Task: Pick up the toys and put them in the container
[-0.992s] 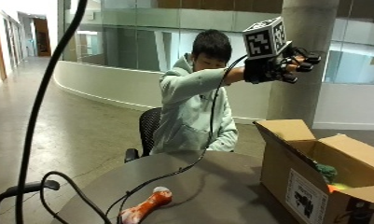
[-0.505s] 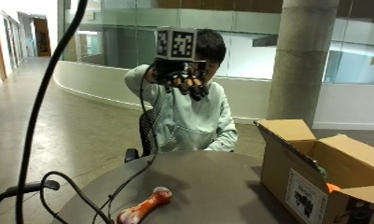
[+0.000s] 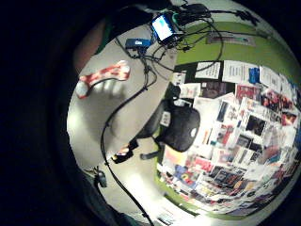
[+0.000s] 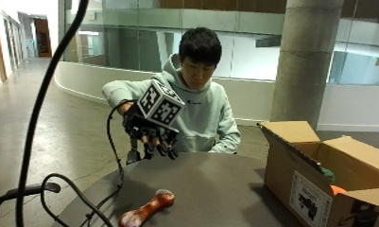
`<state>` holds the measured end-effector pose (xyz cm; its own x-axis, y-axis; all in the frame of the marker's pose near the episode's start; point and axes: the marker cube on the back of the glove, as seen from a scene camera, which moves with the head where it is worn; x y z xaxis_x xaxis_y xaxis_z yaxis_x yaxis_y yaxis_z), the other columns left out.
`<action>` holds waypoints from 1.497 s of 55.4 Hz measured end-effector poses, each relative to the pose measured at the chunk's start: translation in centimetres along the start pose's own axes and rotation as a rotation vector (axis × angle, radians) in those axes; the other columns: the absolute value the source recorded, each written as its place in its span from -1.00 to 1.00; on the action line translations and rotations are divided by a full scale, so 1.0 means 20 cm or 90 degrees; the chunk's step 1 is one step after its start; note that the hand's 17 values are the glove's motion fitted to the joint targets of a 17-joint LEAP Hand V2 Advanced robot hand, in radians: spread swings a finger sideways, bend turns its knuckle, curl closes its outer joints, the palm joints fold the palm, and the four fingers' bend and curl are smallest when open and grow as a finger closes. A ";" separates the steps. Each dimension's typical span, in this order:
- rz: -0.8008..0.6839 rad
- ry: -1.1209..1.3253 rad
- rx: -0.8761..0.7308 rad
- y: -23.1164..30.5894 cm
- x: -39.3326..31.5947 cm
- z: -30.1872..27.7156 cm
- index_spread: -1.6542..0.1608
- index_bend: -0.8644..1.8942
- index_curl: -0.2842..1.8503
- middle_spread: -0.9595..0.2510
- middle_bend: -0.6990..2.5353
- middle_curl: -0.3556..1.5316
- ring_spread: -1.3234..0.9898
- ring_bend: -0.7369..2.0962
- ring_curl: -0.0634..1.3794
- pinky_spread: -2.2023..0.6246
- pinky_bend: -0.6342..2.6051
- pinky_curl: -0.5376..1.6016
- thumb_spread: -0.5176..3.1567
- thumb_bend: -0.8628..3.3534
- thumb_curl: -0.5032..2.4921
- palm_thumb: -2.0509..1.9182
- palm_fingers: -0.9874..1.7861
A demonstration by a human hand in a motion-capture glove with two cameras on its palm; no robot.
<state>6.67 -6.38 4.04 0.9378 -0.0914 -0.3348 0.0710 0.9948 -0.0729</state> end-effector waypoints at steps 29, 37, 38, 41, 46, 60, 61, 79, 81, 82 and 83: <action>-0.086 0.037 -0.057 -0.46 -0.08 0.48 0.44 -0.21 -0.46 0.59 -0.54 -0.47 0.13 -0.40 -0.68 0.56 -0.19 -0.16 -0.10 -0.59 -0.43 0.27 -0.51; -0.078 0.010 -0.027 -0.51 -0.07 0.53 0.39 -0.06 -0.39 0.58 -0.55 -0.51 0.13 -0.41 -0.72 0.56 -0.22 -0.17 -0.10 -0.59 -0.43 0.29 -0.47; -0.076 -0.001 -0.026 -0.52 -0.07 0.54 0.38 -0.03 -0.37 0.58 -0.55 -0.51 0.13 -0.41 -0.72 0.56 -0.23 -0.18 -0.10 -0.59 -0.43 0.30 -0.46; -0.070 -0.044 -0.027 -0.55 -0.07 0.57 0.36 0.02 -0.35 0.57 -0.54 -0.52 0.13 -0.41 -0.74 0.56 -0.24 -0.18 -0.10 -0.59 -0.43 0.31 -0.45; -0.068 -0.080 -0.025 -0.56 -0.08 0.60 0.35 0.10 -0.31 0.57 -0.53 -0.52 0.12 -0.40 -0.76 0.56 -0.25 -0.18 -0.09 -0.59 -0.43 0.33 -0.44; -0.073 -0.107 0.047 -0.54 -0.15 0.59 0.41 0.48 -0.17 0.49 -0.49 -0.51 0.08 -0.39 -0.79 0.56 -0.29 -0.19 -0.04 -0.58 -0.44 0.37 -0.30; -0.075 -0.106 0.047 -0.54 -0.16 0.58 0.42 0.53 -0.15 0.48 -0.49 -0.51 0.08 -0.39 -0.80 0.56 -0.30 -0.19 -0.03 -0.57 -0.44 0.37 -0.29; -0.087 -0.131 0.040 -0.41 -0.21 0.43 0.54 0.67 -0.13 0.25 -0.35 -0.35 0.02 -0.40 -0.84 0.56 -0.34 -0.20 0.05 -0.55 -0.45 0.41 -0.24; -0.087 -0.125 0.045 -0.39 -0.21 0.40 0.55 0.68 -0.13 0.23 -0.33 -0.34 0.02 -0.40 -0.84 0.56 -0.34 -0.20 0.05 -0.55 -0.45 0.42 -0.24; -0.086 -0.123 0.048 -0.38 -0.21 0.38 0.56 0.68 -0.14 0.22 -0.32 -0.33 0.01 -0.40 -0.85 0.56 -0.34 -0.20 0.06 -0.55 -0.45 0.42 -0.23; -0.085 -0.122 0.051 -0.37 -0.21 0.36 0.56 0.68 -0.14 0.21 -0.32 -0.32 0.01 -0.40 -0.85 0.56 -0.34 -0.20 0.06 -0.55 -0.45 0.42 -0.23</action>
<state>4.63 -13.05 12.78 0.9652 -0.2195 -0.1424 0.2178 0.9756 -0.0278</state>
